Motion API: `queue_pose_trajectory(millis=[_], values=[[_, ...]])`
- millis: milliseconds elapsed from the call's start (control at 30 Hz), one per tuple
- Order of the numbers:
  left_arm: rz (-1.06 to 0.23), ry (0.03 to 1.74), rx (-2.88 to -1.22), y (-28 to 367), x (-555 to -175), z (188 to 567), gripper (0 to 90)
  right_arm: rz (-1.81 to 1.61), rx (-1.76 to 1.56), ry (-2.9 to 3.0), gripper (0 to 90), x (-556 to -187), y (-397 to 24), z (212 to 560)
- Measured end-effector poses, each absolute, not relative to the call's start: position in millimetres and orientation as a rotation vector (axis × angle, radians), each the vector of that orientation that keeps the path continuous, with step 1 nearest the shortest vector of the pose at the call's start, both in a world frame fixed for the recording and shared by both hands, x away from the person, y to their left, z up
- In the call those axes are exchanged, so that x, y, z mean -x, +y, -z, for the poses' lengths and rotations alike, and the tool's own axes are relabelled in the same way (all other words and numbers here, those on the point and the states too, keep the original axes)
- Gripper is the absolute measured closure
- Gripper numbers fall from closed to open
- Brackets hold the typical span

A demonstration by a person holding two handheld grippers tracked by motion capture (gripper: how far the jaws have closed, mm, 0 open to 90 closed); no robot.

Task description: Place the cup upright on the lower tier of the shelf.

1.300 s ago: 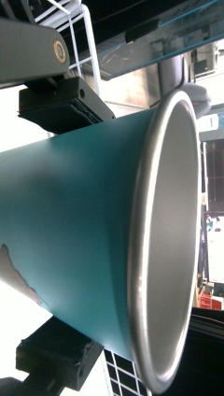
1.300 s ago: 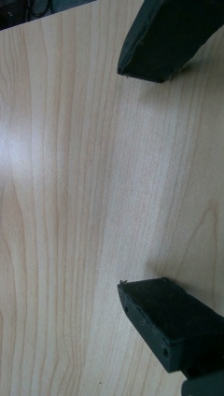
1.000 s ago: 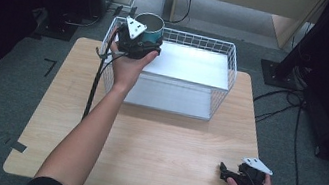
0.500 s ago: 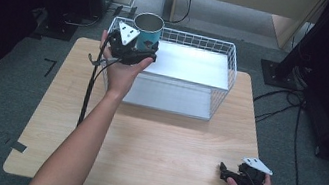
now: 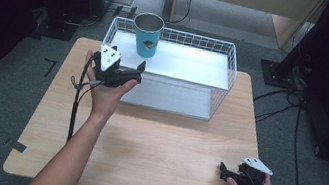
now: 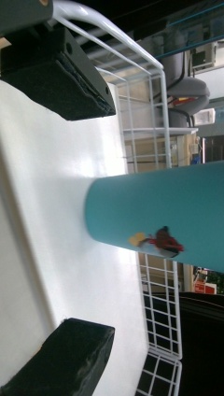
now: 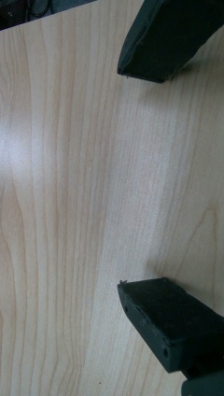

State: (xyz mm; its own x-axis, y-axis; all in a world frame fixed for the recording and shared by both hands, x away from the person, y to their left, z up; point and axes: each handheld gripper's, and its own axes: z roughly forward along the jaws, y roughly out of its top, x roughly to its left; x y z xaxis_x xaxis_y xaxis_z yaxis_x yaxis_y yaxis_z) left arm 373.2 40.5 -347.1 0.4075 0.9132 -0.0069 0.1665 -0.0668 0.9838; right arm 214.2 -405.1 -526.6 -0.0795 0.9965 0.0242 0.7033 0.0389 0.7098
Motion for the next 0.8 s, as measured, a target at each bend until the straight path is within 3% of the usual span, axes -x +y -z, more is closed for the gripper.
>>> queue_pose_trajectory(millis=[800], values=[[-0.799, 1.066, -1.542, 112.3, -293.9, 406.6, 0.0, -0.79, -1.715, 1.832, 0.0, -214.2, -404.8, 526.6]])
